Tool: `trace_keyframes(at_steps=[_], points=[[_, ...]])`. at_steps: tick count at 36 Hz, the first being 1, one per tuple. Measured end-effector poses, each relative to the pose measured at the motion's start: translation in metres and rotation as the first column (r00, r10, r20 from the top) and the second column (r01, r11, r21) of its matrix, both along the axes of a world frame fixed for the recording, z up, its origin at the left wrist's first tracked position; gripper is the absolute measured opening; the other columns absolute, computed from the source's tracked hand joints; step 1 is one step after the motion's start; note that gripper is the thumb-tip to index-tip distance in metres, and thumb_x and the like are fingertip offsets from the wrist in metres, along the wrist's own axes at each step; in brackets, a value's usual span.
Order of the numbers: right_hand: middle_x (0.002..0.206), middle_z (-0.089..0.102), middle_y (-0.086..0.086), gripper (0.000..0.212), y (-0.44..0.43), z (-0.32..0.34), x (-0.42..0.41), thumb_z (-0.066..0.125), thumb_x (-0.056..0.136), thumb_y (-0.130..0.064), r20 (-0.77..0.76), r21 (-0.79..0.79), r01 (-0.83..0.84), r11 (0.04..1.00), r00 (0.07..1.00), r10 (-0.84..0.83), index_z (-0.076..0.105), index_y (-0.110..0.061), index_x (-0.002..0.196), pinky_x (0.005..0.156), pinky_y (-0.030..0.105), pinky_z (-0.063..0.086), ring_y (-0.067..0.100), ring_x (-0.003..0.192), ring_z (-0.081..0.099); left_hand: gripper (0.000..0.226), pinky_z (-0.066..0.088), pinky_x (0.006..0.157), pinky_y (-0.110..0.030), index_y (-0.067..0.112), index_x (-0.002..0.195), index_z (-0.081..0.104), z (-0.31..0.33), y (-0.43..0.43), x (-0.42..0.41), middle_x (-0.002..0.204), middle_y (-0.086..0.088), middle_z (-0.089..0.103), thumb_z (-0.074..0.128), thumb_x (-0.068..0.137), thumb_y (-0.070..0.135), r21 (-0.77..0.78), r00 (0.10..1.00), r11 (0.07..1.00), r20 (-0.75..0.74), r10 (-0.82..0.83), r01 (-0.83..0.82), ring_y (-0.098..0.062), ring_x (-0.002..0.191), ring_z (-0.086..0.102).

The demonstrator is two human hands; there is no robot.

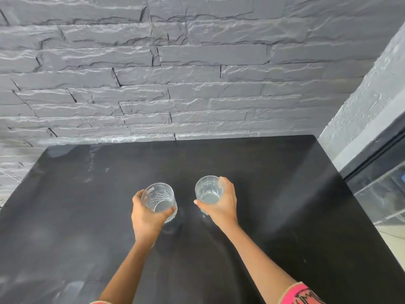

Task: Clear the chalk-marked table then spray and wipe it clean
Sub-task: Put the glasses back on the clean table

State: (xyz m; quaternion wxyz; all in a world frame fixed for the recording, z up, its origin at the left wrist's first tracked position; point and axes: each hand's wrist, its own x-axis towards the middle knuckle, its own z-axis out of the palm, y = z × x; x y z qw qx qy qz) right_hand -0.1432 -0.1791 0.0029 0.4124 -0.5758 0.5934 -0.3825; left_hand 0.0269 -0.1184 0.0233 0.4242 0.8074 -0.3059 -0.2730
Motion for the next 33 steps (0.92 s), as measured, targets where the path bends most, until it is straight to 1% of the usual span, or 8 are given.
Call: trace_keyframes(at_steps=[3,6,9,12,16,20,26,33], points=[[0.121,0.036,-0.013,0.088,0.001,-0.003,-0.001,0.089,0.058,-0.023,0.0,0.001,-0.012,1.0,1.0,0.012,0.038,-0.021,0.129,0.082,0.0,0.027,0.001,0.108,0.039,0.095,0.038,0.087,-0.027,0.018,0.136,0.034,-0.003,0.0,0.001,0.133,-0.001,0.051,0.089,0.058,0.021,0.003,1.0,1.0,-0.007,-0.011,0.011,-0.023,0.119,0.05],[0.13,0.034,-0.011,0.098,0.003,-0.003,-0.001,0.088,0.059,-0.026,-0.017,0.005,-0.031,1.0,0.999,0.031,0.031,-0.019,0.138,0.09,0.011,0.028,0.004,0.116,0.038,0.103,0.038,0.095,-0.031,0.016,0.141,0.028,-0.003,0.002,0.001,0.14,-0.004,0.045,0.089,0.058,0.019,0.019,0.999,0.998,0.003,-0.052,0.052,-0.024,0.126,0.045],[0.146,0.026,-0.006,0.114,0.009,-0.001,-0.001,0.089,0.058,-0.032,-0.046,0.011,-0.044,0.999,0.998,0.044,0.018,-0.019,0.146,0.1,0.018,0.028,0.009,0.131,0.032,0.12,0.032,0.108,-0.037,0.013,0.149,0.013,0.002,0.008,0.001,0.153,-0.004,0.03,0.09,0.057,0.019,0.039,0.994,0.993,0.02,-0.111,0.11,-0.024,0.138,0.033],[0.149,0.023,-0.002,0.118,0.017,0.0,-0.001,0.089,0.056,-0.036,-0.094,-0.072,-0.008,0.997,0.996,0.001,0.016,-0.017,0.147,0.107,0.027,0.029,0.015,0.136,0.027,0.128,0.026,0.112,-0.035,0.012,0.151,0.004,0.008,0.017,0.001,0.158,-0.003,0.017,0.09,0.057,0.021,0.016,0.988,0.988,0.037,-0.153,0.153,-0.021,0.143,0.023],[0.15,0.027,0.006,0.107,0.036,0.002,0.007,0.087,0.06,-0.036,-0.156,-0.239,0.032,0.97,0.985,-0.071,0.025,-0.011,0.143,0.115,0.041,0.024,0.022,0.141,0.017,0.126,0.016,0.112,-0.024,0.01,0.151,0.002,0.01,0.043,0.003,0.16,0.0,0.007,0.088,0.06,0.024,-0.014,0.98,0.983,0.079,-0.181,0.183,-0.015,0.146,0.012],[0.146,0.033,0.011,0.093,0.06,0.007,0.024,0.084,0.064,-0.034,-0.184,-0.415,0.019,0.91,0.977,-0.104,0.029,-0.015,0.136,0.11,0.053,0.029,0.026,0.14,0.019,0.124,0.012,0.109,-0.019,0.011,0.151,0.0,0.014,0.073,0.008,0.16,0.0,0.005,0.087,0.063,0.027,-0.045,0.974,0.981,0.138,-0.182,0.189,-0.013,0.147,0.007],[0.144,0.037,0.012,0.081,0.114,0.016,0.07,0.081,0.067,-0.028,-0.194,-0.562,-0.068,0.825,0.98,-0.051,0.037,-0.011,0.132,0.112,0.049,0.025,0.028,0.14,0.02,0.116,0.013,0.108,-0.016,0.015,0.151,0.0,0.024,0.141,0.028,0.159,0.006,0.006,0.082,0.07,0.029,-0.107,0.968,0.981,0.211,-0.137,0.162,-0.009,0.146,0.007],[0.14,0.041,0.017,0.071,0.213,0.014,0.145,0.078,0.069,-0.021,-0.155,-0.58,-0.259,0.772,0.966,0.208,0.041,-0.009,0.128,0.113,0.047,0.02,0.034,0.136,0.028,0.106,0.012,0.107,-0.012,0.009,0.15,0.009,0.026,0.268,0.074,0.158,-0.001,0.014,0.08,0.073,0.025,-0.109,0.957,0.993,0.282,0.068,-0.039,-0.015,0.146,0.014]])
